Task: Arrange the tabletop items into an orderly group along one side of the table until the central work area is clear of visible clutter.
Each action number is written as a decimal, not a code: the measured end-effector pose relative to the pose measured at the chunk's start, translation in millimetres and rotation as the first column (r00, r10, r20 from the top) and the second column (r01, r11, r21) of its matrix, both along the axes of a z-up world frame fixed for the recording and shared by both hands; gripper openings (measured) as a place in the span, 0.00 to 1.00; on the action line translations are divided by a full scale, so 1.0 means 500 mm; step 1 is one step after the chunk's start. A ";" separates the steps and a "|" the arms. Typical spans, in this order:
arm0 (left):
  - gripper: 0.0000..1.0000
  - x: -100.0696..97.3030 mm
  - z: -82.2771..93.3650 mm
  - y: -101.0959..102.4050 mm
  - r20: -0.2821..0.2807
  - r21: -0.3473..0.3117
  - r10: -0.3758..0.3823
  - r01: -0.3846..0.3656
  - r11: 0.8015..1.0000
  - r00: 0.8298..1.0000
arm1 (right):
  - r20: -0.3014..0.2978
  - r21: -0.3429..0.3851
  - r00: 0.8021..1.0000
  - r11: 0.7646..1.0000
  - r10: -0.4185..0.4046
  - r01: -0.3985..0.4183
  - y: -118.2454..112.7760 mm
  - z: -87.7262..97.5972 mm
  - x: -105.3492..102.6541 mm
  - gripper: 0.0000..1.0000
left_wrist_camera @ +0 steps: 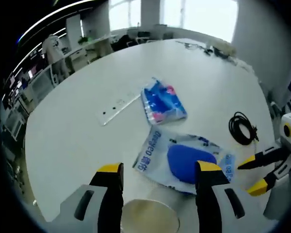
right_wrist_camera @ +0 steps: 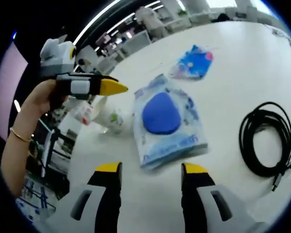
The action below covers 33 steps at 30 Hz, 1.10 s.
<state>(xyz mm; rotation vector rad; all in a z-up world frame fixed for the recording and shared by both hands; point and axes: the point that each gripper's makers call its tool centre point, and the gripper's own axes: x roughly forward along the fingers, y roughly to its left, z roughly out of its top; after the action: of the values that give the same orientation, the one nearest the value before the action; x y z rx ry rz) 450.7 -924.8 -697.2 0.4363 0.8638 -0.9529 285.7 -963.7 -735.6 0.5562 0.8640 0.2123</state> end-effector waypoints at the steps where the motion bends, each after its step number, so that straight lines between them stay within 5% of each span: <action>1: 0.54 0.004 -0.005 0.001 0.004 0.010 0.003 -0.003 1.000 1.000 | -0.005 0.008 1.000 1.000 -0.005 0.005 0.001 -0.001 0.000 0.44; 13: 0.48 0.026 -0.062 0.002 -0.041 0.116 -0.045 0.049 0.992 0.998 | -0.046 0.066 0.996 0.995 -0.078 0.081 -0.002 -0.016 0.005 0.36; 33: 0.36 0.030 -0.127 0.014 -0.117 0.279 -0.128 0.157 0.947 0.985 | -0.123 0.194 0.967 0.950 -0.223 0.244 0.010 -0.034 0.011 0.12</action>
<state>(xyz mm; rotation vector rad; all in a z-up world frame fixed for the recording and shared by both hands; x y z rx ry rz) 465.9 -917.8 -760.6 0.7149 1.0774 -0.9906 291.4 -958.9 -752.5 0.8659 0.8691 0.0580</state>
